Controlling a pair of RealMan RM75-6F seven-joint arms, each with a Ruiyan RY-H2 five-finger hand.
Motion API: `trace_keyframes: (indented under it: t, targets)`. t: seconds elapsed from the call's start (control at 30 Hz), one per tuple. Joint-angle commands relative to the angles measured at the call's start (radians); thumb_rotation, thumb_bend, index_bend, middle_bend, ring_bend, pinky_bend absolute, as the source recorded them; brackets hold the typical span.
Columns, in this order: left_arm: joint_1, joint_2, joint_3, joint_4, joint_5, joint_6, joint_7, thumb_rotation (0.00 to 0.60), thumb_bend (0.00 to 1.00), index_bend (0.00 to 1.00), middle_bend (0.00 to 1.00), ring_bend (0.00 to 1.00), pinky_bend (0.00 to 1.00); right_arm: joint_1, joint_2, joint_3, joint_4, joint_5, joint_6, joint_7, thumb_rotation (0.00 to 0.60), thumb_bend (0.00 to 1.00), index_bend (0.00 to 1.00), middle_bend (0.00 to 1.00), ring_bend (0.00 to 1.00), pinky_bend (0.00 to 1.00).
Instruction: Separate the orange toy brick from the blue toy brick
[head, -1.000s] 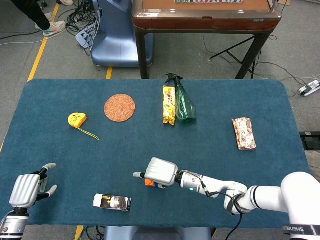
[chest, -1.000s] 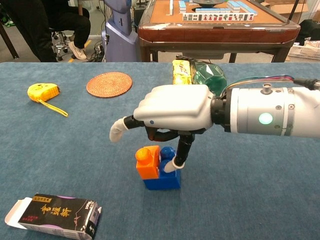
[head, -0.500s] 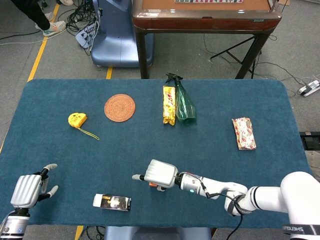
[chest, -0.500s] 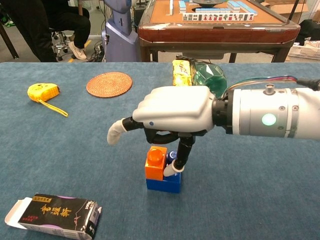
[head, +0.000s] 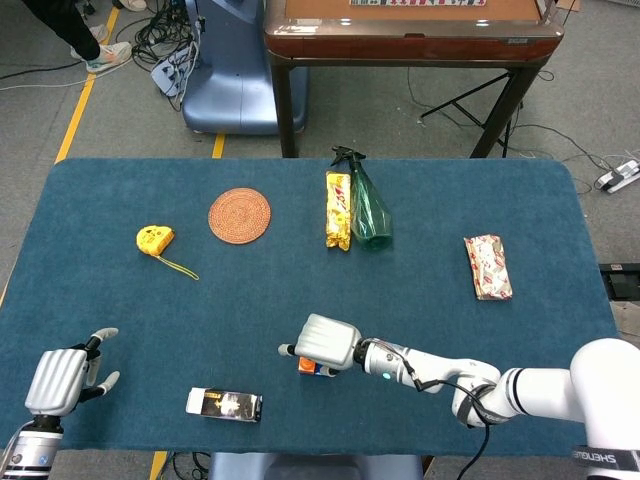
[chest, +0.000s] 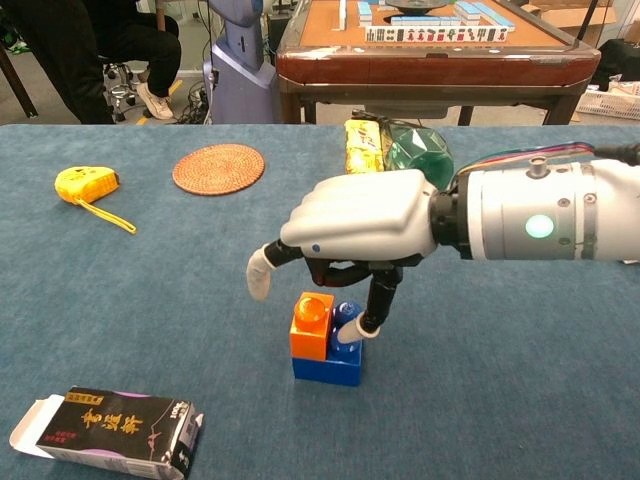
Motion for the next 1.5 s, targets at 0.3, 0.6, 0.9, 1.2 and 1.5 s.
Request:
trace_keyframes:
  t: [0.3,0.6,0.9,1.2,1.5]
  targets:
    - [0.002,0.001,0.000,0.003,-0.003,0.001,-0.006,0.600,0.24,0.32,0.77,0.63,0.82,0.028,0.000,0.014,-0.006,0.044,-0.061,-0.029,0.600,0.32,0.30,0.92,1.00,1.00]
    - [0.003,-0.004,0.004,0.006,-0.002,-0.002,-0.005,0.600,0.24,0.32,0.77,0.63,0.83,0.033,0.002,0.014,-0.014,0.067,-0.084,-0.049,0.600,0.32,0.31,0.92,1.00,1.00]
    - [0.003,-0.005,0.004,0.006,-0.002,-0.003,-0.005,0.600,0.24,0.32,0.77,0.63,0.83,0.035,0.001,0.014,-0.016,0.086,-0.096,-0.065,0.600,0.32,0.41,0.92,1.00,1.00]
    - [0.002,-0.007,0.003,0.005,-0.001,-0.004,-0.005,0.600,0.24,0.32,0.77,0.63,0.83,0.021,0.005,0.017,-0.019,0.094,-0.069,-0.070,0.600,0.32,0.66,0.92,1.00,1.00]
    - [-0.019,-0.001,-0.023,-0.016,-0.001,-0.005,-0.019,0.600,0.24,0.32,0.77,0.63,0.82,-0.029,0.049,0.040,-0.037,0.114,0.027,-0.016,0.600,0.32,0.73,0.95,1.00,1.00]
